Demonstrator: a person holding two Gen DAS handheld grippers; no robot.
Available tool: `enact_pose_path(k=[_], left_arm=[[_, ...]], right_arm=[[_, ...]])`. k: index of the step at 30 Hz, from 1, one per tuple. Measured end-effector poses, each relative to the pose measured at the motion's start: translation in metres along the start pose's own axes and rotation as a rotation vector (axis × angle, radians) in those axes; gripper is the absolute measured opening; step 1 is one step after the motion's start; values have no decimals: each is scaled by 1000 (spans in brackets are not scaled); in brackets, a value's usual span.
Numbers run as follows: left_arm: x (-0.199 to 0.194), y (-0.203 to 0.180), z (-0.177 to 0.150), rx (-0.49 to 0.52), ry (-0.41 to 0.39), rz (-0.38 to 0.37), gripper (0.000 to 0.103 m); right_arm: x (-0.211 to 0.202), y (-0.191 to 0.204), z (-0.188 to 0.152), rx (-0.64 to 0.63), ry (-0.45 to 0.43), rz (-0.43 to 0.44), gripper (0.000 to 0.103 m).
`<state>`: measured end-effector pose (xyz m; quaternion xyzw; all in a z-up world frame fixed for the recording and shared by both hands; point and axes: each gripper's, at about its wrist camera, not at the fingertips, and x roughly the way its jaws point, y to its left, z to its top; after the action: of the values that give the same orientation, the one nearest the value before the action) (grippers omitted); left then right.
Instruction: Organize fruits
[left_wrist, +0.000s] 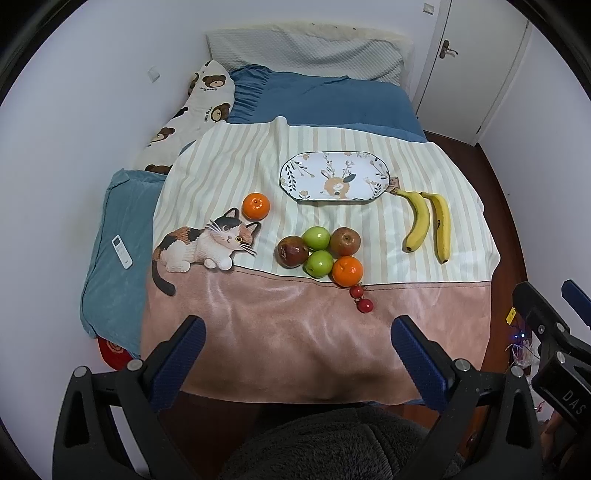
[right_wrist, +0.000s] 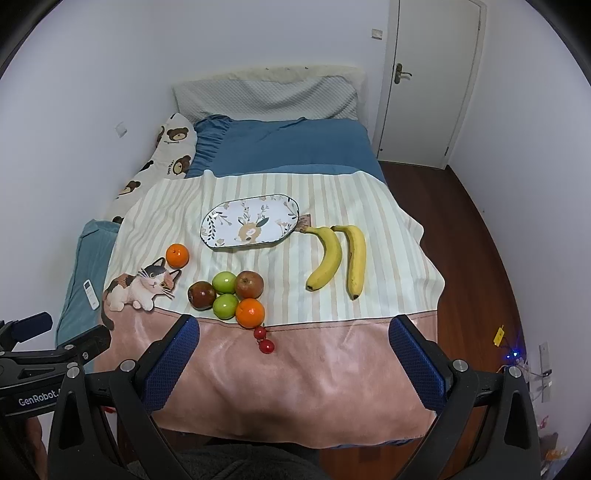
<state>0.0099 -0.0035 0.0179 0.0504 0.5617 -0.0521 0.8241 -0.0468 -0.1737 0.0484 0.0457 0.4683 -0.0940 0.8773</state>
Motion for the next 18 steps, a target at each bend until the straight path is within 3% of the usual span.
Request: enact_pose_path(k=[18], left_arm=[[-2, 4, 2, -4, -9, -5, 103]], right_arm=[[-2, 3, 1, -6, -8, -4, 103]])
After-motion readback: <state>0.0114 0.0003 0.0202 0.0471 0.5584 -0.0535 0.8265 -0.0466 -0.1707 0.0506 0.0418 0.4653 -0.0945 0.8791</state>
